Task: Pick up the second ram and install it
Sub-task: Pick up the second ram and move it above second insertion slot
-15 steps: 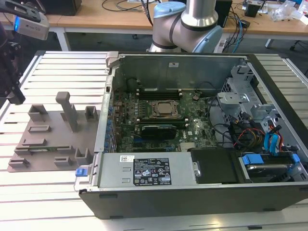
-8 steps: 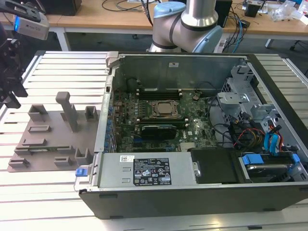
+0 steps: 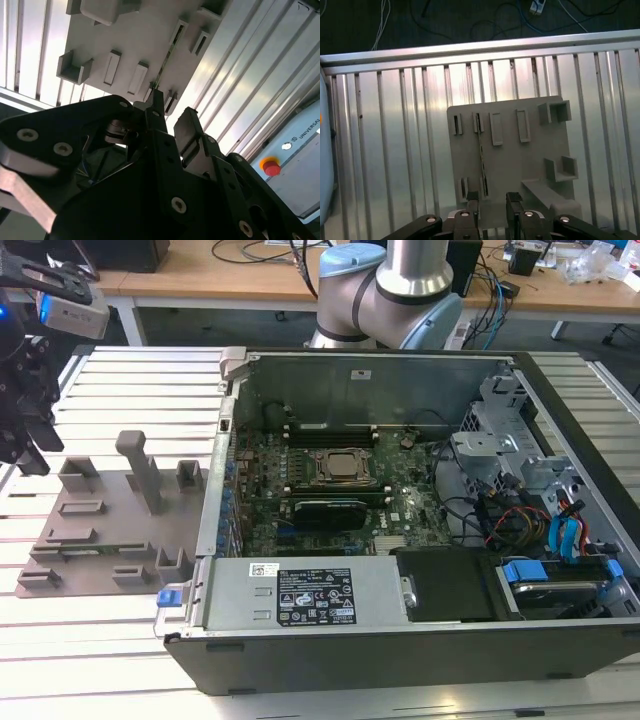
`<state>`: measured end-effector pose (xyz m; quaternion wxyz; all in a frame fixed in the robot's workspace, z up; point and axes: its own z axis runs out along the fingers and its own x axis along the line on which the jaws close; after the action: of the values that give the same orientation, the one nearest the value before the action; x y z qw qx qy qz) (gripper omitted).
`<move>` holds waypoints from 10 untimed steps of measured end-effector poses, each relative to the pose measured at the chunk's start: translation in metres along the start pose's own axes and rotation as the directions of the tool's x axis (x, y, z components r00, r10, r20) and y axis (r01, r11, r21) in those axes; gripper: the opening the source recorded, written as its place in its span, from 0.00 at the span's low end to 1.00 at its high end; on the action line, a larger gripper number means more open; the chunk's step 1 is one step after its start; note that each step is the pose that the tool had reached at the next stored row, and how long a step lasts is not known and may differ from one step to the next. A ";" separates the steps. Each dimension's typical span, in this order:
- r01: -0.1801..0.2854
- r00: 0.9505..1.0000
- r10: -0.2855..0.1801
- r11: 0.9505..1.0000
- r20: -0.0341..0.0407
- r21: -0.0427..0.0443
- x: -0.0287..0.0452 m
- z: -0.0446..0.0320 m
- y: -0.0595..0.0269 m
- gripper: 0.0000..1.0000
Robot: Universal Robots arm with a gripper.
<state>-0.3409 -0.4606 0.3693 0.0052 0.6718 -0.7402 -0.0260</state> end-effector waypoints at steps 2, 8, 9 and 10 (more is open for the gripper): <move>0.000 1.000 0.000 1.000 0.000 0.000 0.0001 0.0015 0.0000 0.36; 0.000 1.000 0.000 1.000 0.000 0.000 0.0003 0.0093 -0.0004 0.36; 0.000 1.000 0.000 1.000 0.000 0.000 0.0003 0.0106 -0.0005 0.36; 0.000 1.000 0.000 1.000 0.000 0.000 0.0003 0.0113 -0.0005 0.36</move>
<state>-0.3409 -0.4606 0.3579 0.0051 0.6719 -0.7402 -0.0260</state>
